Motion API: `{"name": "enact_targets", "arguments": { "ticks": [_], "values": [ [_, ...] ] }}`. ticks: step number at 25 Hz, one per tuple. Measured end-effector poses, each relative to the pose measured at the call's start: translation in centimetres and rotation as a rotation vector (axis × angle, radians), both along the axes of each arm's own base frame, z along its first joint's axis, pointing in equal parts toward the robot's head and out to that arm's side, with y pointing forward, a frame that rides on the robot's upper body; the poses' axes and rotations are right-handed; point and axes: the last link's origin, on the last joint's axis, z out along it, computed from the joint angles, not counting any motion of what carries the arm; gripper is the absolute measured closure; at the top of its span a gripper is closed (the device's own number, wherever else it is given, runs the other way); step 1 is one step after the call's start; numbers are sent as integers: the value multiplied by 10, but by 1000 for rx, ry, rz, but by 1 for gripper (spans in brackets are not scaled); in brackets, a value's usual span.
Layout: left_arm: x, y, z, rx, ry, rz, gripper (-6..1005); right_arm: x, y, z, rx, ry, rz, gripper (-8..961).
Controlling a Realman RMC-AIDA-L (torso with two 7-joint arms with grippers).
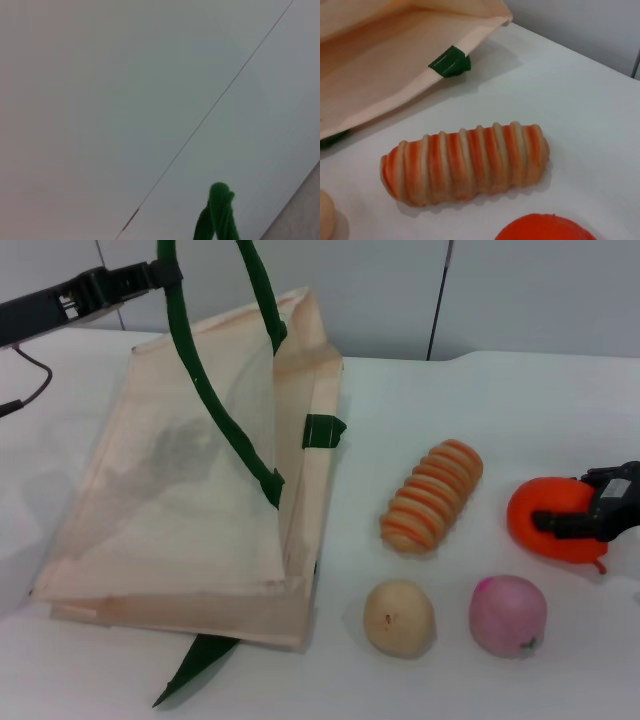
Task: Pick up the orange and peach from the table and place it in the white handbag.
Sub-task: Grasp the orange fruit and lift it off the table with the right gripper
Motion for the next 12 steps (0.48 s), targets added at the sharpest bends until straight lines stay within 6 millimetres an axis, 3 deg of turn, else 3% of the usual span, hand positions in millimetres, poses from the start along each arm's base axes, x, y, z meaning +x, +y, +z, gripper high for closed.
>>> {"name": "enact_targets", "arguments": {
  "ticks": [6,12],
  "values": [
    [2,-2,5,13,-25,-15,870,-1,2,2,3,-8,3,288],
    [2,-3,7,14,-32,-22,870,-1,2,3,7,5,-6,344]
  ]
}}
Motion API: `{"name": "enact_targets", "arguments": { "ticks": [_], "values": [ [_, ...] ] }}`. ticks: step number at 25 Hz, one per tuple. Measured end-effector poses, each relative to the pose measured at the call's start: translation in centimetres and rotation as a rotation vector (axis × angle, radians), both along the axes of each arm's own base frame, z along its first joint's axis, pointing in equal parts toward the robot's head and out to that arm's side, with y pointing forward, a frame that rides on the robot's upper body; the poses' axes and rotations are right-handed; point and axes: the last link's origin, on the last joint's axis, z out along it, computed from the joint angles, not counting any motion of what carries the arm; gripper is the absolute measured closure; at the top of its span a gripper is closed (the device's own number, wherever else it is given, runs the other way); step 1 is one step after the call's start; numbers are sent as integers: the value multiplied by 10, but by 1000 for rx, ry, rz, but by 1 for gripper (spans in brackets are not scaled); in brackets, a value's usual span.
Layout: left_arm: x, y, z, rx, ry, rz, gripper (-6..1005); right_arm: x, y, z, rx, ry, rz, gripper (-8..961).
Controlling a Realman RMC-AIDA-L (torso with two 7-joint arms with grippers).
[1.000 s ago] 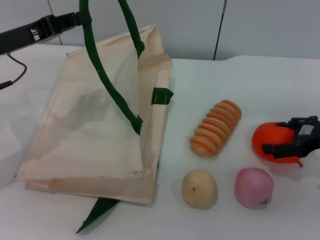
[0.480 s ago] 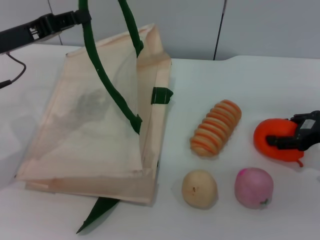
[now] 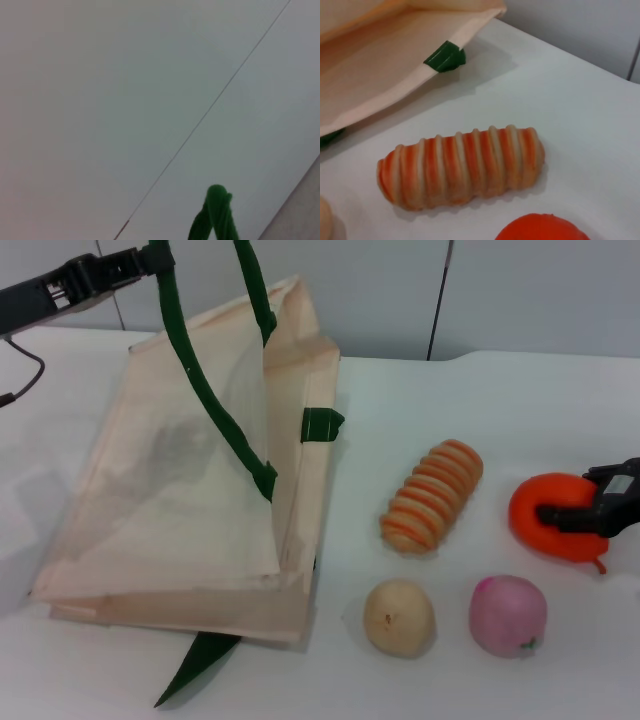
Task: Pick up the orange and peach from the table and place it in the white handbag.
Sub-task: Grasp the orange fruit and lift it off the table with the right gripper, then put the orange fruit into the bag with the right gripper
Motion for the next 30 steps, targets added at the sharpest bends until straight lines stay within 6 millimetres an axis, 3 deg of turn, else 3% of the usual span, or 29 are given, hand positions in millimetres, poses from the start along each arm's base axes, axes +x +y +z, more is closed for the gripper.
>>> {"name": "enact_targets", "arguments": {
  "ticks": [13,21,24,30],
  "values": [
    [3,0,3,-5,-4,-16,871,0,1,28,97,75,-46,440],
    [7,2,3,-9,-6,-30,871,-34,4,55,149,222,98,511],
    [11,3,3,-13,-8,-47,871,-60,12,47,110,269,191,535],
    [23,7,2,-24,-17,-86,871,-114,35,3,2,322,324,586]
  ]
}}
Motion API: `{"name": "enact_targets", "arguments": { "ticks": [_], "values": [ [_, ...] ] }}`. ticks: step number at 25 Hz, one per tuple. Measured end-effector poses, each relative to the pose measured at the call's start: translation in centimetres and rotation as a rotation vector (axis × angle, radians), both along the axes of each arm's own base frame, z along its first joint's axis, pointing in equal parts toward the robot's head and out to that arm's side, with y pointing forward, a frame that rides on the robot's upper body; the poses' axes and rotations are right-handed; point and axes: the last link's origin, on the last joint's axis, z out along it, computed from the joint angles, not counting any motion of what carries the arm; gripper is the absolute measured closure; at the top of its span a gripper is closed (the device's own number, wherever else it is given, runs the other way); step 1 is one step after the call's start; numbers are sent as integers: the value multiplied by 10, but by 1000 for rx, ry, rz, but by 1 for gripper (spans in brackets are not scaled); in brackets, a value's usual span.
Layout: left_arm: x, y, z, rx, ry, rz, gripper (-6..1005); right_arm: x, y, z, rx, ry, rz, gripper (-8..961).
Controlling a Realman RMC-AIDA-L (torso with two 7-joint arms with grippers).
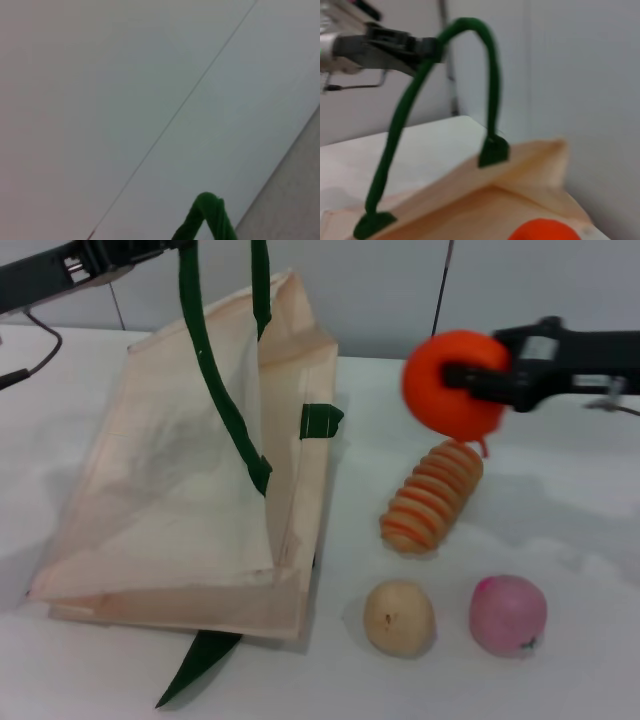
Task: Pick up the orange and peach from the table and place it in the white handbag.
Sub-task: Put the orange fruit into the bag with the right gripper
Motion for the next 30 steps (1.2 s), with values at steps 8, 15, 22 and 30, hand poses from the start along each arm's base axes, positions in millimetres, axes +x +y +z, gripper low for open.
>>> {"name": "enact_targets", "arguments": {
  "ticks": [8,15,22,30],
  "values": [
    [17,6,-2,-20,-15,-49,871,-41,10,-56,-88,-66,74,645],
    [25,5,4,-15,-47,-88,870,-62,9,-93,-130,-149,115,693],
    [30,7,7,-5,-64,-105,870,-93,5,-119,-162,-189,202,759],
    [43,13,8,-16,-71,-131,870,-123,11,-140,-92,-265,258,815]
  ]
}}
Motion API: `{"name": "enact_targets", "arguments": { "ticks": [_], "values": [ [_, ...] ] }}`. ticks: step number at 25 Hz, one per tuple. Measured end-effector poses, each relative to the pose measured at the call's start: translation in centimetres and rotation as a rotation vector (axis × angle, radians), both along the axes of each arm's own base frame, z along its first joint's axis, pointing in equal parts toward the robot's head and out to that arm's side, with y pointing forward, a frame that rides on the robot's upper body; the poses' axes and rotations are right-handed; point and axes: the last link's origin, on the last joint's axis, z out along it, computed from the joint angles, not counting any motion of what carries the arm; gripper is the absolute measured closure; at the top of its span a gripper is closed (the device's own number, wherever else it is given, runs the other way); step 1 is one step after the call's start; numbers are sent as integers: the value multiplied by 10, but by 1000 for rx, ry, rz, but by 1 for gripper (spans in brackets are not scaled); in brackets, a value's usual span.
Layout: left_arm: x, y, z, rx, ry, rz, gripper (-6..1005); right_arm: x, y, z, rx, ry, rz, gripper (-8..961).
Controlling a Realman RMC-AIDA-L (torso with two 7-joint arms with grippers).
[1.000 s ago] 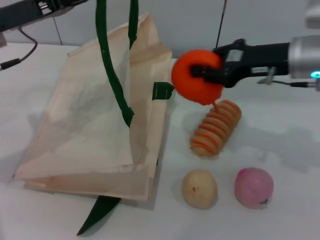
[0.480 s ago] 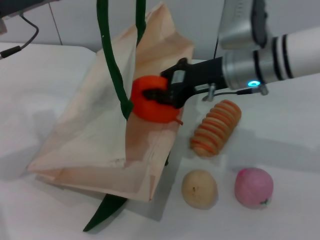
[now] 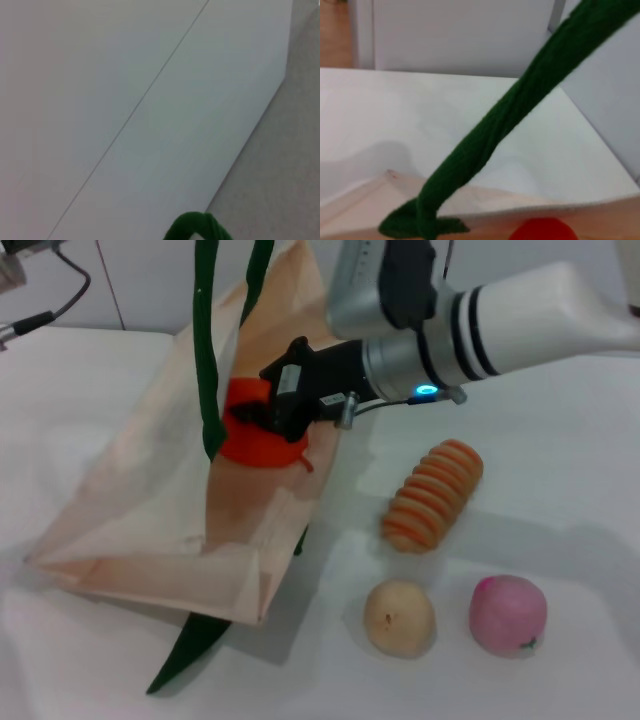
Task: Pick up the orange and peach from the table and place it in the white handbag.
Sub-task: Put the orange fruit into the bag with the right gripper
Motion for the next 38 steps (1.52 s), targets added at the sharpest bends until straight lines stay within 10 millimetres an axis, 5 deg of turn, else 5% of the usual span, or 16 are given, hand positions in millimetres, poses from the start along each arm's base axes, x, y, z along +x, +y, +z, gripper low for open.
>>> {"name": "enact_targets", "arguments": {
  "ticks": [38],
  "values": [
    [27,8,-7,-6,-61,-57,871,-7,25,-12,353,-20,105,878]
  ]
}}
